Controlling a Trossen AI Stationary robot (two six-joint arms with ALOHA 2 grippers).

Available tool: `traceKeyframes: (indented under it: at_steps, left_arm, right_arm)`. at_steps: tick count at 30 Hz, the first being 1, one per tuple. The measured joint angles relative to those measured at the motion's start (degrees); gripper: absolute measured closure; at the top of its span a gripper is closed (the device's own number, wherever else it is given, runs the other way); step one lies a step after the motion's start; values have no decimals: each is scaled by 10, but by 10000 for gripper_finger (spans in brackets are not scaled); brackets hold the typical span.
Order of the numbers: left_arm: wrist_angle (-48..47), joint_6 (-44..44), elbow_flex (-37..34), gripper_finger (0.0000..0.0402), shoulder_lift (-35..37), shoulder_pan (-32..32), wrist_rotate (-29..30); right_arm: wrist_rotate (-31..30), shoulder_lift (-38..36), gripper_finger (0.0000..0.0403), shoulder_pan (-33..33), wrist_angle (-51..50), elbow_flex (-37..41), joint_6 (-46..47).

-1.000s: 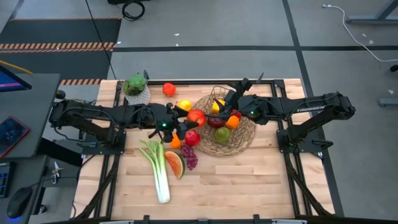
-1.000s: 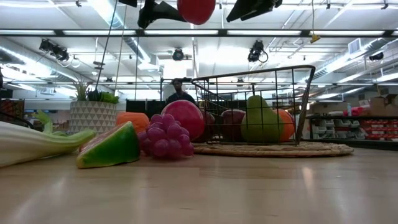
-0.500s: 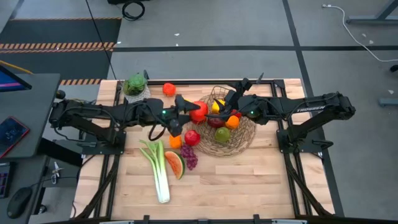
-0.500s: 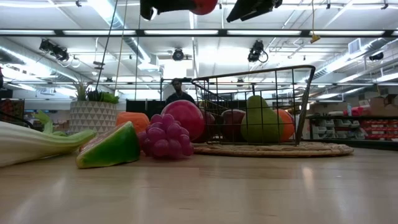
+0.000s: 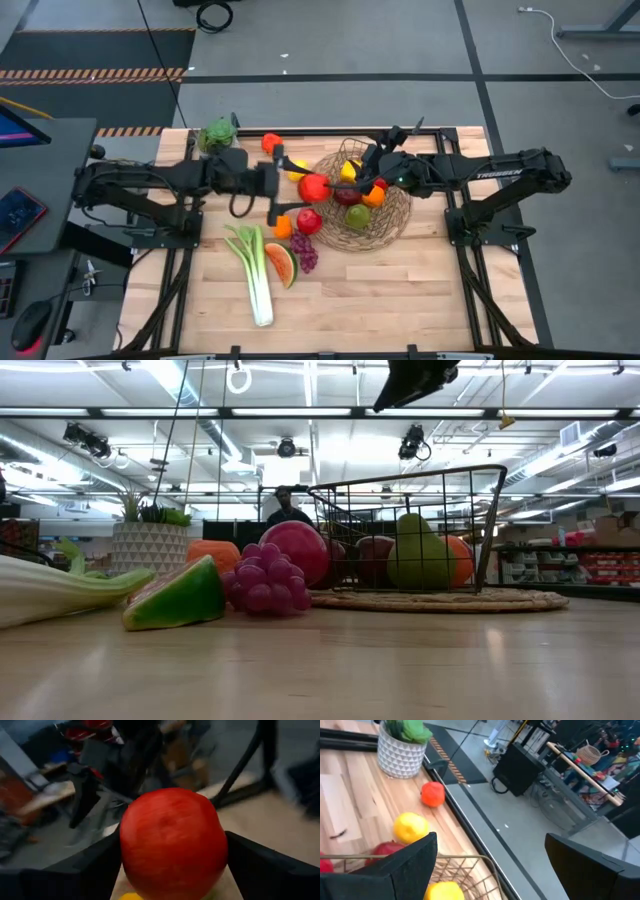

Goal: Build produce basket
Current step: Put the red apple into the gold wire basket

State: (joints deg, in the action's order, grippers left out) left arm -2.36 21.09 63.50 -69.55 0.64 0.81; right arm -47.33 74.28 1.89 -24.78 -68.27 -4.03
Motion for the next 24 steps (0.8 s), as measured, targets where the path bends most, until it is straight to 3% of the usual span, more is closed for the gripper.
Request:
traceKeyframes:
  at_steps: [10, 24]
  left_arm:
    - [-40, -261, -2, 74, 30, 63, -179]
    - [-5, -564, -2, 74, 25, 93, -181]
  right_arm:
    - [-5, -13, 30, 26, 11, 0, 1]
    - [40, -18, 30, 67, -53, 0, 28]
